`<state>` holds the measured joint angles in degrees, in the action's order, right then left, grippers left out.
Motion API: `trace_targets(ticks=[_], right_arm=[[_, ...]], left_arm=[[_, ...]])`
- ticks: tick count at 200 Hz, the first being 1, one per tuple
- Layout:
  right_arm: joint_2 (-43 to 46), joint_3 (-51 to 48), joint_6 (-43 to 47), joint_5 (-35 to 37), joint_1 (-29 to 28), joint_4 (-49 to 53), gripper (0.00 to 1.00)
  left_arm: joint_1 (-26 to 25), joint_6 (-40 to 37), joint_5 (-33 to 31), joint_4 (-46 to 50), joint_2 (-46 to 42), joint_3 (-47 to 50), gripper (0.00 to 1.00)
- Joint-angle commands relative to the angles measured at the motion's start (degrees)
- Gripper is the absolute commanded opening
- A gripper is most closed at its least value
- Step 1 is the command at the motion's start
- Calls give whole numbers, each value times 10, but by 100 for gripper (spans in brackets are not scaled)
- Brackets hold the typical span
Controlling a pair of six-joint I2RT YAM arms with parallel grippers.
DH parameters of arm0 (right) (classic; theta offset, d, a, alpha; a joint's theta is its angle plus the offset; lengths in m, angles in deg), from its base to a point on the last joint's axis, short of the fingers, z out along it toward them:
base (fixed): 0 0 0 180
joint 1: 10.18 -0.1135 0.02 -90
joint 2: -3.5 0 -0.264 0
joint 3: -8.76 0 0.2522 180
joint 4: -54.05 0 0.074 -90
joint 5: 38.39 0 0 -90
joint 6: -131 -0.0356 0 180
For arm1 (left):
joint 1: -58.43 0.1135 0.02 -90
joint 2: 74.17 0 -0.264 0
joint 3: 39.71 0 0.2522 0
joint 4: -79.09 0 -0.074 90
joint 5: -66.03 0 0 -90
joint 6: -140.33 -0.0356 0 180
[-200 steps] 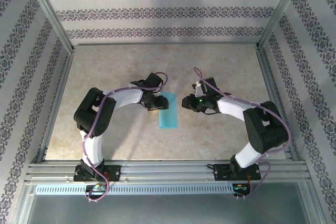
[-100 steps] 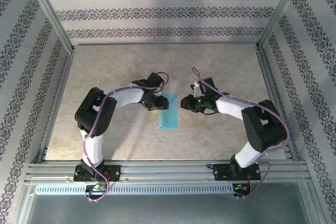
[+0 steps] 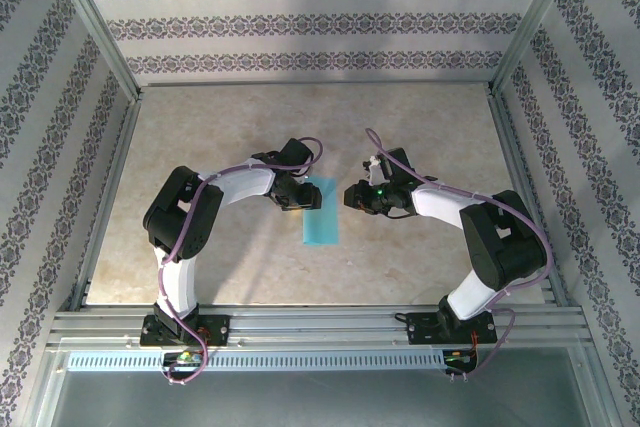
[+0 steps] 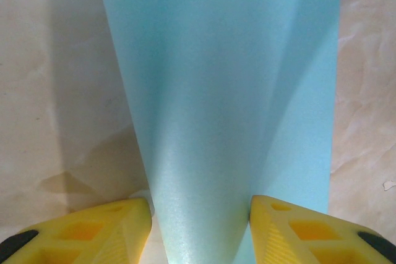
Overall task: Fold a paper plane with a square sheet of paper (fold left side to right side)
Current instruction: Hold the square sheet of paper at the center of the table.
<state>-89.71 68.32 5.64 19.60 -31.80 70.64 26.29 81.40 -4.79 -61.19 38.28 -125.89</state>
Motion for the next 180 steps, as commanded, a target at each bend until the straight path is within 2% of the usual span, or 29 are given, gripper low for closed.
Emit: trace_targets(ticks=[1, 65, 180], right_arm=[[-3, 14, 7, -12, -3, -3, 26], [-38, 16, -19, -50, -28, -33, 6], [-105, 40, -37, -50, -63, -42, 2]], left_arm=[[-20, 2, -13, 16, 62, 28, 50], [-20, 9, -13, 16, 60, 30, 50], [-20, 16, -13, 13, 62, 34, 50]])
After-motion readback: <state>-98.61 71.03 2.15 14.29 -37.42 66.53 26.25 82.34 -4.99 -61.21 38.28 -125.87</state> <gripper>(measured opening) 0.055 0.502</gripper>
